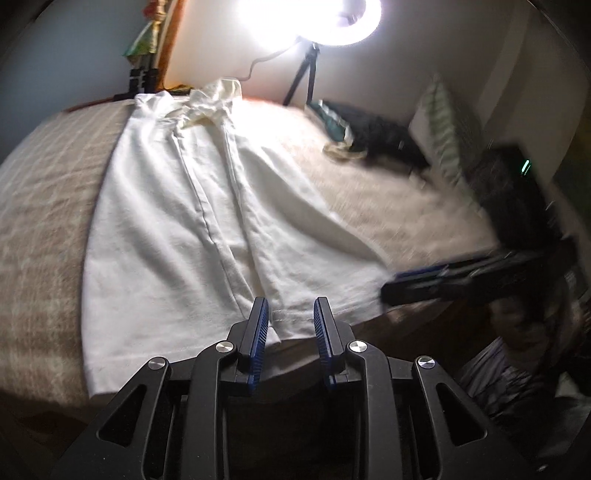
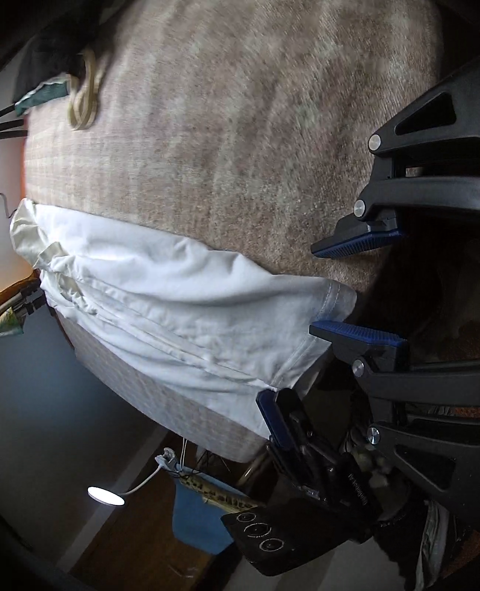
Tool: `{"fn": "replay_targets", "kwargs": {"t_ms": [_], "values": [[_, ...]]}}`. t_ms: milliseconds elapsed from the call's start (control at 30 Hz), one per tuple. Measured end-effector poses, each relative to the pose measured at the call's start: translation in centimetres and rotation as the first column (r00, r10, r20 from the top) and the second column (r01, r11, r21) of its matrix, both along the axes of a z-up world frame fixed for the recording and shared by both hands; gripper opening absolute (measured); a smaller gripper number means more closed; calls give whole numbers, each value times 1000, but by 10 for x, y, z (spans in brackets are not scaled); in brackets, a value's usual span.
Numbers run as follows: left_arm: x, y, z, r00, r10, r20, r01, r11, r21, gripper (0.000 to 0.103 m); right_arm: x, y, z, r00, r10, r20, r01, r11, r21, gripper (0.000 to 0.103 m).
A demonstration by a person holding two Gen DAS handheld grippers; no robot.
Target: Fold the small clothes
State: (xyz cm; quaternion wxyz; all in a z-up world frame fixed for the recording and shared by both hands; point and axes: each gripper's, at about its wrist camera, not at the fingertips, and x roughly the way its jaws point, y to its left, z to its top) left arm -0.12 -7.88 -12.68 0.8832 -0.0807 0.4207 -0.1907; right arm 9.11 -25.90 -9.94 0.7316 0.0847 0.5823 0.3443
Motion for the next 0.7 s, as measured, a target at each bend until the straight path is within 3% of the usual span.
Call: {"fn": "replay_targets", "kwargs": {"t_ms": [67, 167, 200, 233, 300, 400, 467, 533, 600, 700], "values": [[6, 1, -5, 999, -12, -33, 10, 999, -50, 23, 1, -1, -1, 1000, -1, -11, 2, 1000, 20, 38], [9, 7, -8, 999, -5, -52, 0, 995, -98, 3, -2, -2, -2, 1000, 1, -10, 0, 999, 32, 38], [8, 9, -8, 999, 0, -51, -6, 994, -109, 3, -4, -1, -2, 1000, 14, -10, -13, 999, 32, 31], [7, 11, -7, 999, 6, -50, -12, 993, -121, 3, -4, 1, -3, 999, 30, -24, -29, 999, 41, 15], [3, 14, -3, 999, 13, -41, -19, 989, -143, 3, -7, 2, -2, 998, 43, -46, -41, 998, 48, 2], [-2, 16, 7, 1000, 19, -12, -20, 989, -149, 3, -7, -10, 15, 998, 33, -53, -27, 993, 114, 0], [-3, 13, 3, 1000, 13, -17, -15, 992, -123, 3, -8, -14, 18, 1000, 27, -15, -26, 998, 57, 0], [-4, 8, -1, 1000, 9, -19, -11, 996, -92, 3, -9, -12, 1, 999, 22, -45, -24, 999, -39, 0], [-5, 7, -3, 1000, 15, -27, -17, 997, -75, 3, -9, -13, -3, 998, 23, -53, -26, 998, -51, 0], [-5, 15, 5, 999, 25, -37, -29, 994, -109, 3, -9, -18, 13, 1000, 26, 8, -25, 999, -36, 5]]}}
